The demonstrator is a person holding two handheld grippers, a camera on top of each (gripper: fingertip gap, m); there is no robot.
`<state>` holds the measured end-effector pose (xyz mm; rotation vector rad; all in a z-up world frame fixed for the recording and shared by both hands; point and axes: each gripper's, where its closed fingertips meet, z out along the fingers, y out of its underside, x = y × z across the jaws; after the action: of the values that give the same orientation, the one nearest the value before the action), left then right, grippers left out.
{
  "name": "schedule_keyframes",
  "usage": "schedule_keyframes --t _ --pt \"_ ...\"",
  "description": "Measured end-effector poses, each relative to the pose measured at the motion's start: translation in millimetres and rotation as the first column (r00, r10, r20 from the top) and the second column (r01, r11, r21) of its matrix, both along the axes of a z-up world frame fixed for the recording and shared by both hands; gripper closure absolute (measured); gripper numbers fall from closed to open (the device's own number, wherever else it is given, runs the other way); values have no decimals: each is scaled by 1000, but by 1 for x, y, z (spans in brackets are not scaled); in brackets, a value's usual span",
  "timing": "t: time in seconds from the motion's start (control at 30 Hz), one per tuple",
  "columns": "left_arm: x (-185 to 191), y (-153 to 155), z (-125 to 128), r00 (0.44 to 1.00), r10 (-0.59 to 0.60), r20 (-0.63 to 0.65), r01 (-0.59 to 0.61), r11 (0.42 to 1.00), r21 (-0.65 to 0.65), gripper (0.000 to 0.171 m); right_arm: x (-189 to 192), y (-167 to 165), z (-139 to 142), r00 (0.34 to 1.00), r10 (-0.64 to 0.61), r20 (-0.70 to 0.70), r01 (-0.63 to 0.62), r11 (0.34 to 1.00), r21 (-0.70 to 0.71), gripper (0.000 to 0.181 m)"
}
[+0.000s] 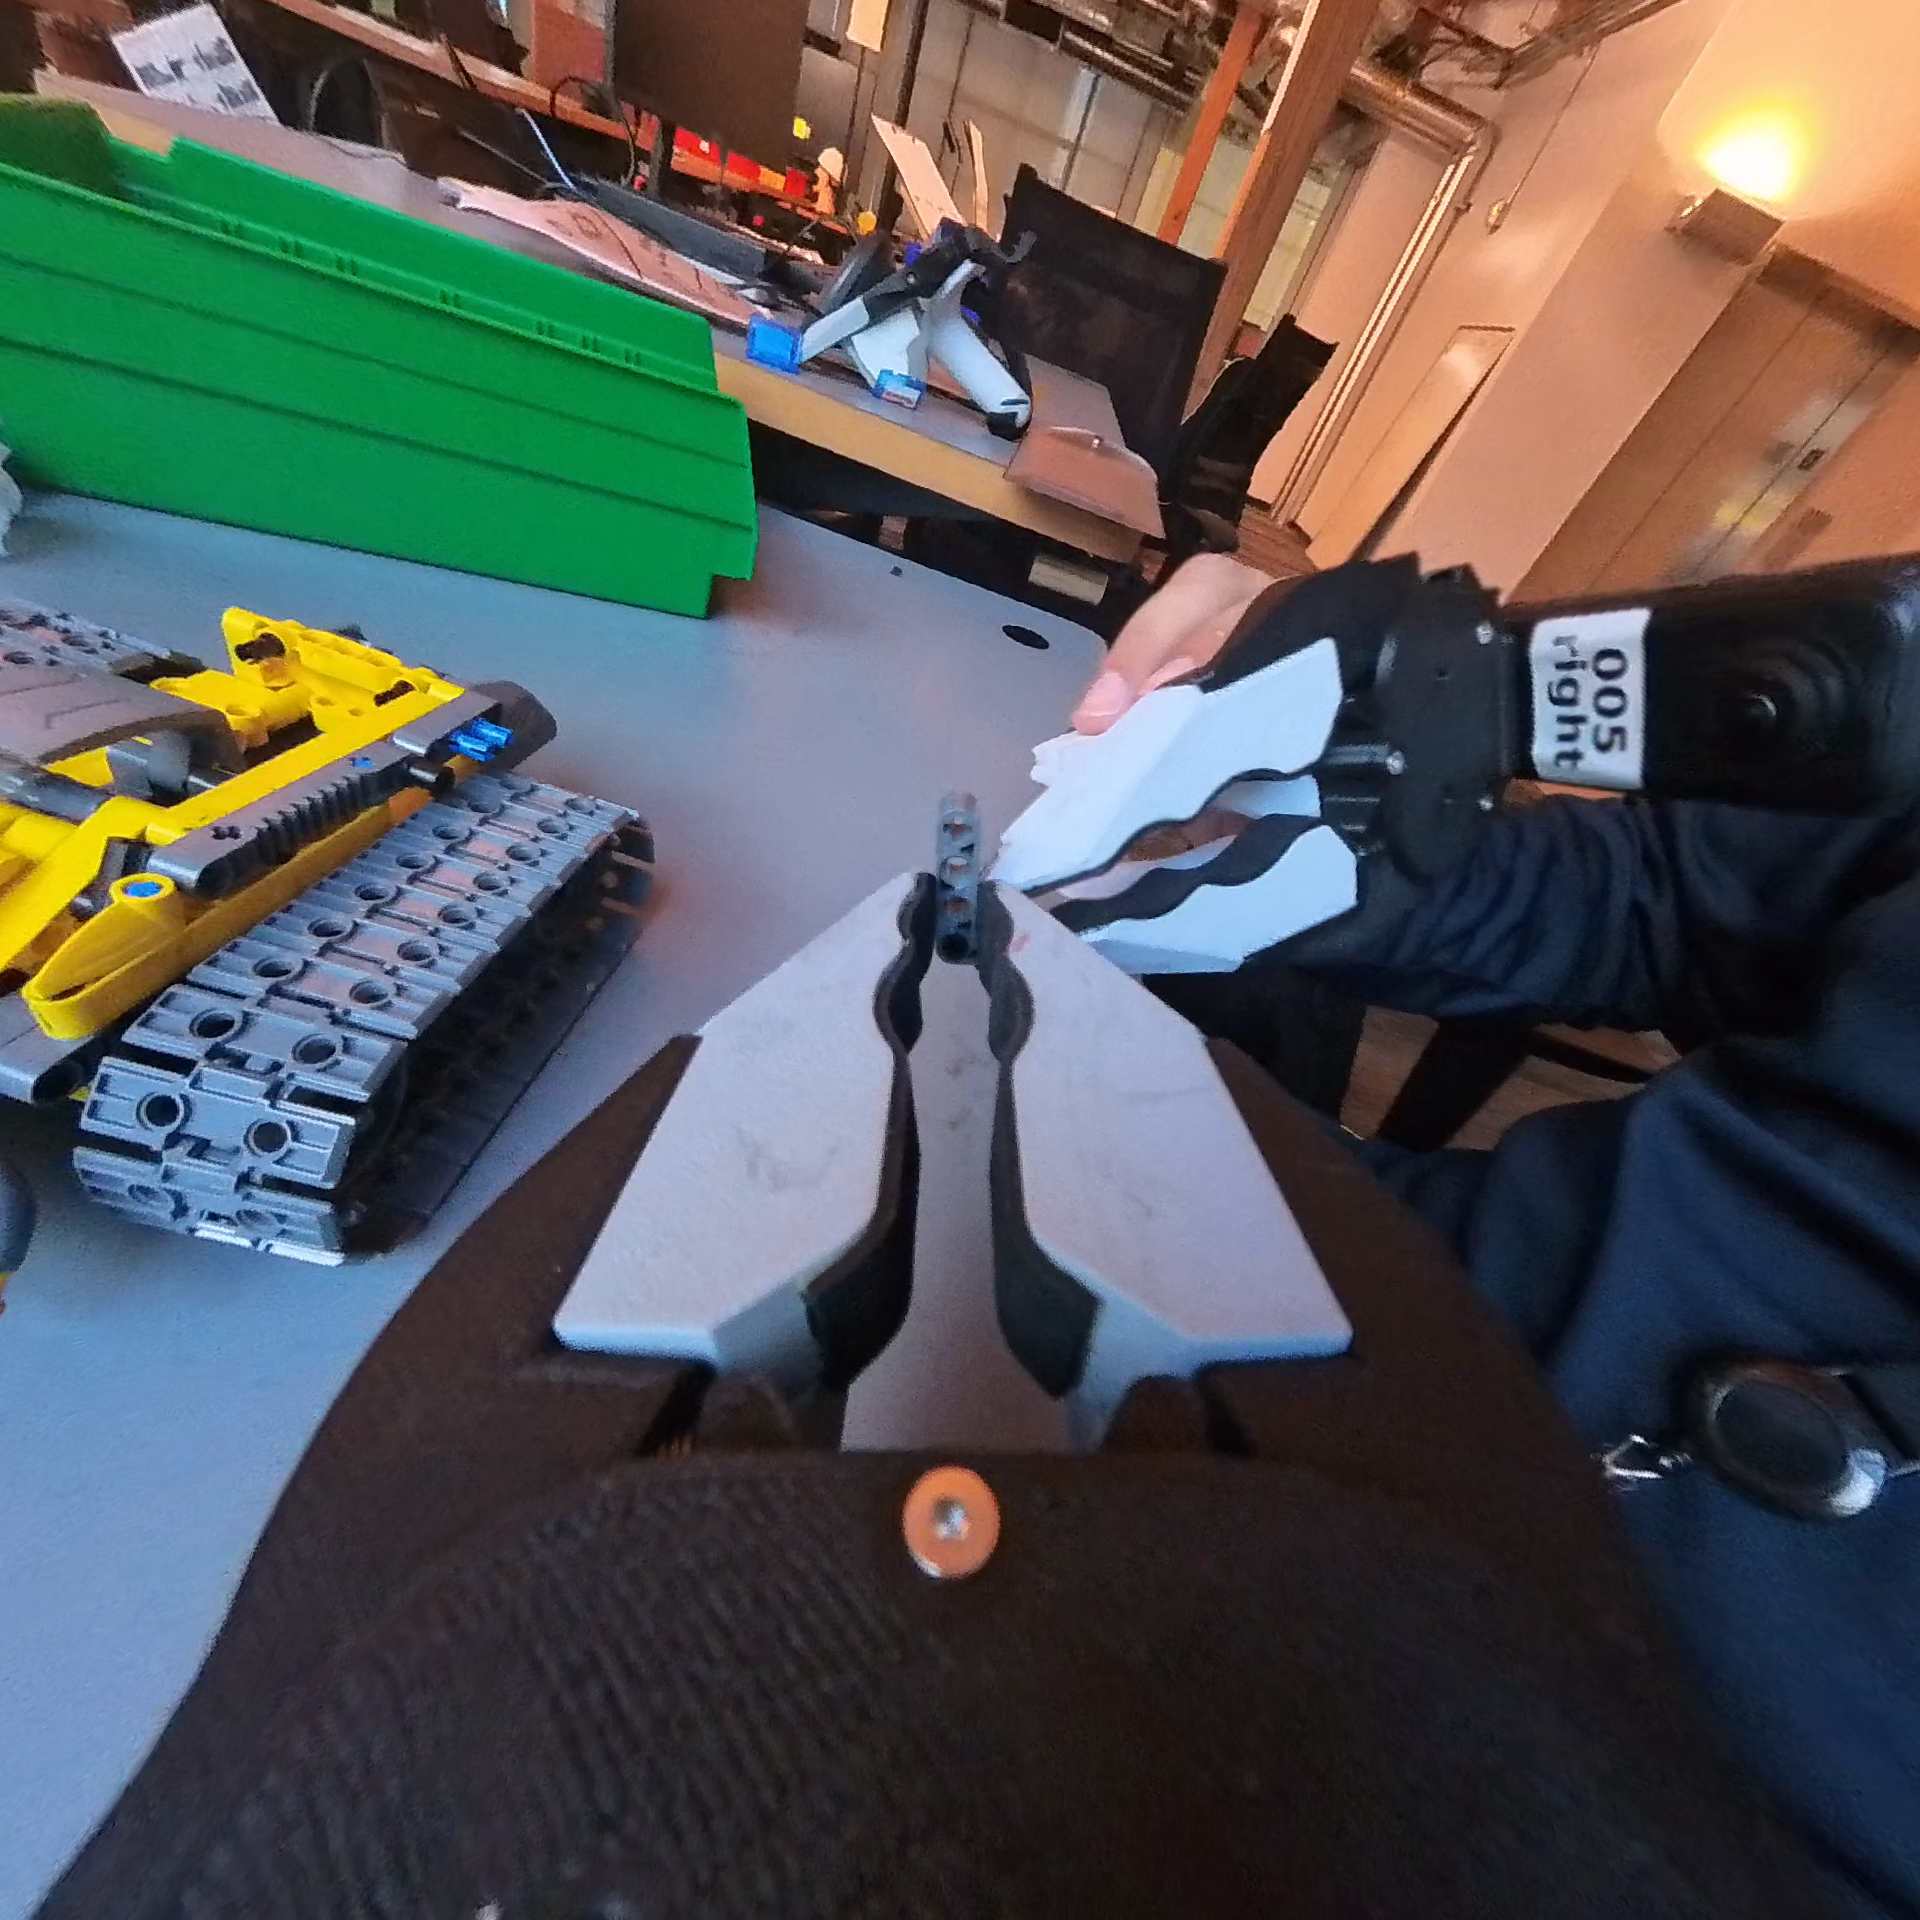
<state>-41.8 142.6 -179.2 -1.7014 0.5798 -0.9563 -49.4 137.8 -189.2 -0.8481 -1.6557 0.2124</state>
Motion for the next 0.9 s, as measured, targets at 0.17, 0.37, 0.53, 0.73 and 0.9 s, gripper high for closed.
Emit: schedule_keyframes --t 0.17,0.37,0.53,0.73,0.9 --pt "0 -3 4 999 -15 33 15 1000 8 167 -1 -4 1 999 23 -41 -27 995 -91 179" --pt "-11 -11 23 996 62 58 -72 980 188 152 6 2 3 994 42 -100 -69 959 -274 180" --pt "-2 -16 9 987 67 -149 -26 964 263 136 14 -1 6 981 88 -174 -158 881 -446 180" --pt "-9 -11 -12 888 191 -418 -20 925 379 135 20 -10 7 972 151 -183 -234 734 -637 180" --pt "-4 -18 -5 938 84 -335 25 951 309 130 21 -11 -4 980 156 -128 -201 698 -687 180"
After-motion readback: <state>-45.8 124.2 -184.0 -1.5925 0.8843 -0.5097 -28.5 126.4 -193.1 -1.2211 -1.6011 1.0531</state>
